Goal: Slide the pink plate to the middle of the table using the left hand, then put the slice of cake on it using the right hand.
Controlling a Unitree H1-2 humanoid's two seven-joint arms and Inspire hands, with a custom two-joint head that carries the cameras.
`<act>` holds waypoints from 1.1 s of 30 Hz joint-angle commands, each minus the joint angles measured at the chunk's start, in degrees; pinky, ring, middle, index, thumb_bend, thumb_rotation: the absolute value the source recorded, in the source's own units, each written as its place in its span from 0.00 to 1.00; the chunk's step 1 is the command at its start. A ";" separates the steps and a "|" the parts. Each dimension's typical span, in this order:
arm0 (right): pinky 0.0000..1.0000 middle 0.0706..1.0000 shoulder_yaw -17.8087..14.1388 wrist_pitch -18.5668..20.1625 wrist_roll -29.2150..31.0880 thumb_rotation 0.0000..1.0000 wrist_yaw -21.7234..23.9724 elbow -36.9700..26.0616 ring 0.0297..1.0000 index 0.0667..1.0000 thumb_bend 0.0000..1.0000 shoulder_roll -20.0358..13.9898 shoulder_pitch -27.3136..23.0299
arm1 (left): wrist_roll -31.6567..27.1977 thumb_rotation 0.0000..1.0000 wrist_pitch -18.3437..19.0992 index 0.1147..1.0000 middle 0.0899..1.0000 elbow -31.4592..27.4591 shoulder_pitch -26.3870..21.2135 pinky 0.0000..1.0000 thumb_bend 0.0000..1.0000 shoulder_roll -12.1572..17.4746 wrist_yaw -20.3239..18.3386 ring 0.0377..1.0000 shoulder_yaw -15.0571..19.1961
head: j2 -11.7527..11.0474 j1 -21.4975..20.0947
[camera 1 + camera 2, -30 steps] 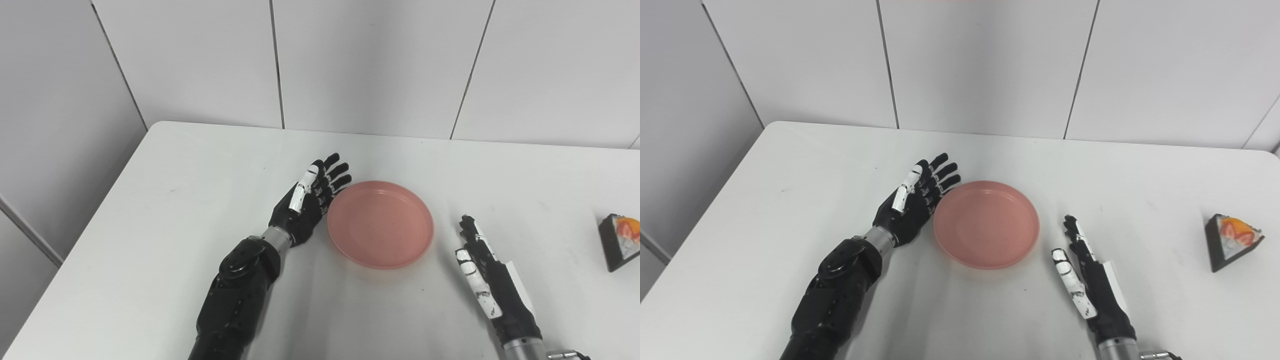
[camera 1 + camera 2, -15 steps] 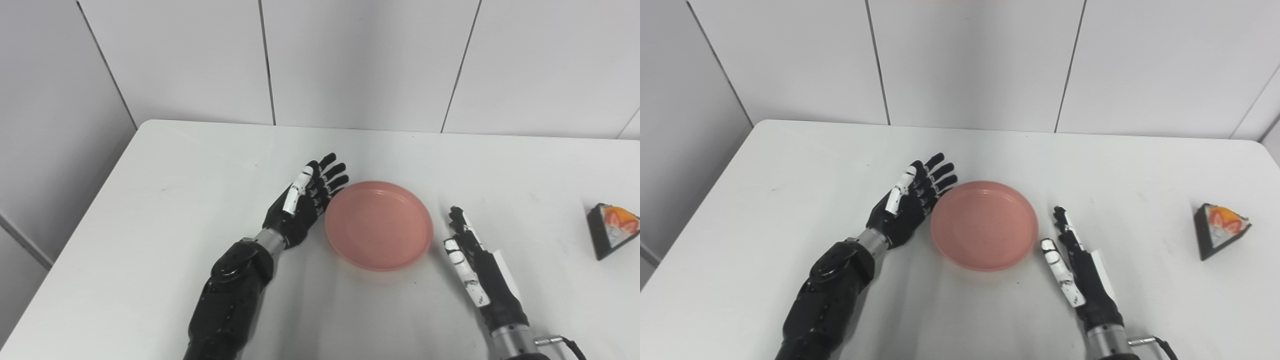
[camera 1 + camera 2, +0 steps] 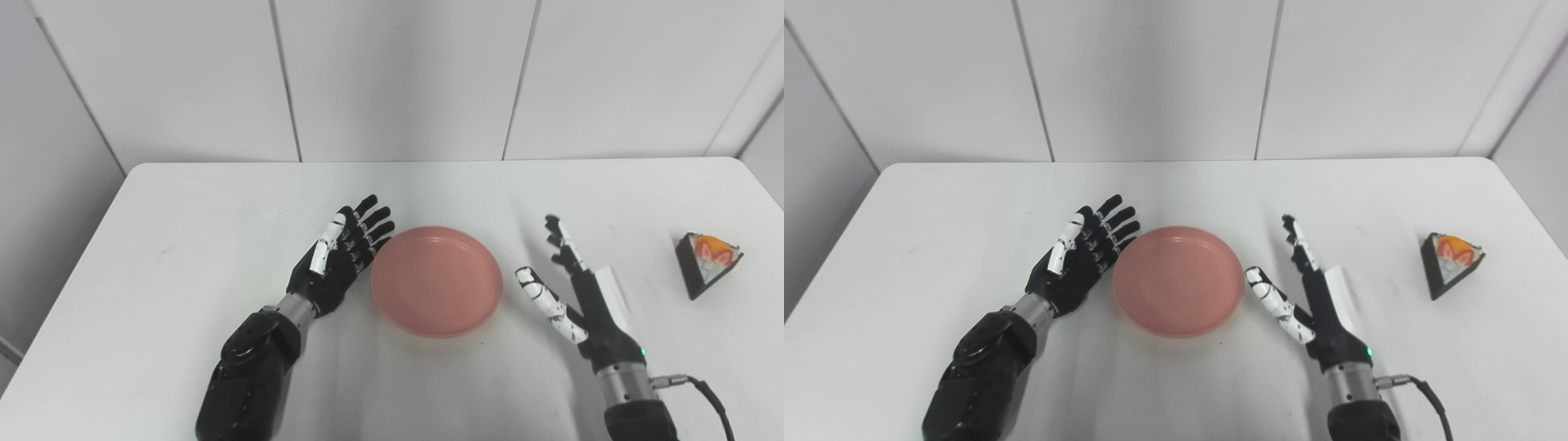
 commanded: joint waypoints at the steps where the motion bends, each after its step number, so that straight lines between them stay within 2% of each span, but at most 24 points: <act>1: 0.84 0.94 -0.99 2.01 -1.90 0.88 -0.02 -3.97 0.90 0.96 0.53 -1.05 -2.48 | 1.09 1.00 2.63 0.94 0.94 4.18 3.01 0.92 0.40 1.21 0.56 0.93 0.12 | -0.31 -1.41; 10: 0.78 0.93 -3.81 7.36 -7.99 0.74 0.93 -8.86 0.88 0.95 0.57 -3.78 -6.47 | 0.16 1.00 0.32 0.92 0.92 9.07 2.05 0.91 0.41 3.02 -3.18 0.91 1.49 | -1.79 -9.32; 15: 0.75 0.94 -5.80 10.31 -11.40 0.67 1.40 -10.90 0.88 0.94 0.64 -5.02 -7.84 | -0.33 0.99 -1.32 0.91 0.91 13.38 0.92 0.89 0.42 4.32 -5.65 0.90 2.29 | -2.72 -13.98; 17: 0.72 0.94 -6.52 11.96 -14.10 0.64 1.71 -11.82 0.86 0.93 0.67 -5.93 -8.33 | -1.03 0.96 -1.70 0.90 0.90 15.54 0.24 0.89 0.42 4.71 -6.80 0.89 2.92 | -2.98 -15.41; 19: 0.72 0.93 -7.24 13.46 -17.19 0.62 1.96 -12.54 0.86 0.91 0.70 -7.04 -8.83 | -1.35 0.94 -2.24 0.89 0.89 17.89 -0.56 0.88 0.43 5.26 -7.54 0.88 3.27 | -3.29 -17.12; 23: 0.71 0.91 -9.77 16.05 -21.29 0.60 2.52 -12.81 0.85 0.89 0.75 -9.23 -9.21 | -1.30 0.95 -3.24 0.88 0.88 21.36 -1.79 0.85 0.43 6.29 -7.87 0.86 3.59 | -3.72 -19.57; 26: 0.69 0.91 -11.54 18.36 -25.86 0.67 3.62 -11.90 0.85 0.89 0.80 -11.40 -9.30 | -1.10 0.97 -3.95 0.86 0.87 23.63 -2.66 0.84 0.43 7.00 -7.90 0.85 3.67 | -3.96 -20.71; 30: 0.67 0.91 -13.41 21.56 -28.64 0.63 6.44 -11.40 0.85 0.89 0.80 -12.48 -9.58 | -0.75 0.97 -5.13 0.87 0.87 26.01 -3.50 0.84 0.43 7.69 -8.00 0.85 3.54 | -4.37 -22.62; 33: 0.61 0.91 -15.12 22.36 -31.41 0.62 9.27 -10.14 0.83 0.89 0.80 -13.21 -9.71 | -0.46 0.96 -6.15 0.87 0.87 28.01 -4.28 0.85 0.44 8.21 -7.94 0.86 3.34 | -4.62 -24.11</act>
